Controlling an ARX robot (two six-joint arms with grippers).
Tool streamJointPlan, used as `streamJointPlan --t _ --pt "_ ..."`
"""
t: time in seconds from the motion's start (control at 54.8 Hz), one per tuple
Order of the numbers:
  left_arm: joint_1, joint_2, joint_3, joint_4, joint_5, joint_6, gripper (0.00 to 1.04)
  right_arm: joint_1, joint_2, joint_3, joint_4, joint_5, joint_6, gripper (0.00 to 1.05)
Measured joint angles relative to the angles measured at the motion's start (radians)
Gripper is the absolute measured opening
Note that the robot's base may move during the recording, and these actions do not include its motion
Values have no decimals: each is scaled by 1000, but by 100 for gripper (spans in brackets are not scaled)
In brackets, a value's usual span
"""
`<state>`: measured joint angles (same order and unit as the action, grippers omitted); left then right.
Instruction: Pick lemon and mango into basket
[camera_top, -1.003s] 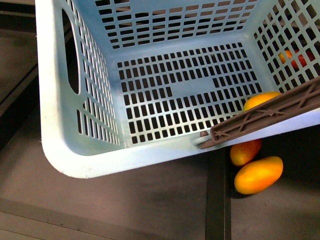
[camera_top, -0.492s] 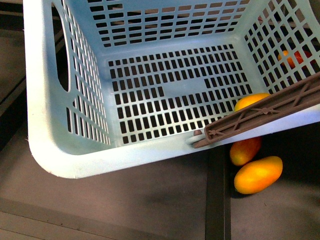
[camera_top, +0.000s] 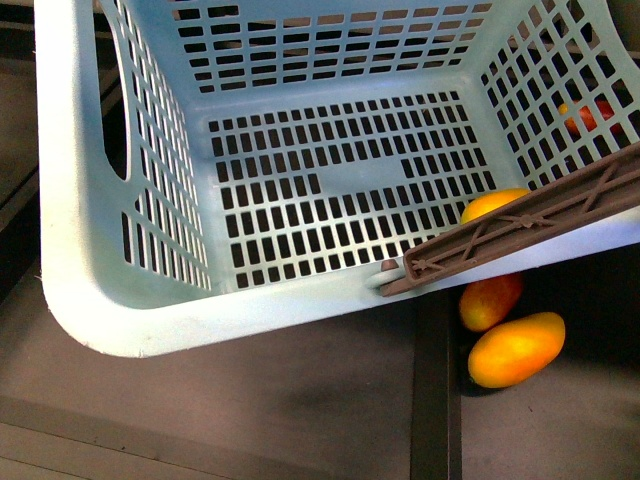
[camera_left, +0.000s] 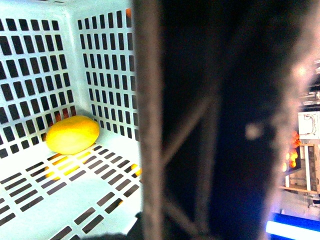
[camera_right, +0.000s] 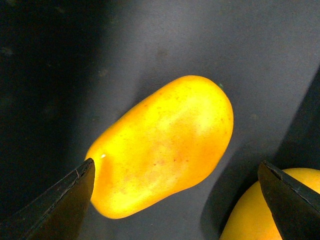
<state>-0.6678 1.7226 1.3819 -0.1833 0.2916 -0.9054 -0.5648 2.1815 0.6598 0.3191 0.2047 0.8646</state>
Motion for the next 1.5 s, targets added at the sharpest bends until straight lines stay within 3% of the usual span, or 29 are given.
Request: streamJointPlan --t 0.912,1.149,1.496 --pt "0 0 0 0 3 0 4 62 234 167 22 18 3 96" --pt "0 0 0 0 3 0 4 58 231 161 31 32 3 66" --pt "0 0 0 0 3 0 4 45 73 80 94 21 -82 65"
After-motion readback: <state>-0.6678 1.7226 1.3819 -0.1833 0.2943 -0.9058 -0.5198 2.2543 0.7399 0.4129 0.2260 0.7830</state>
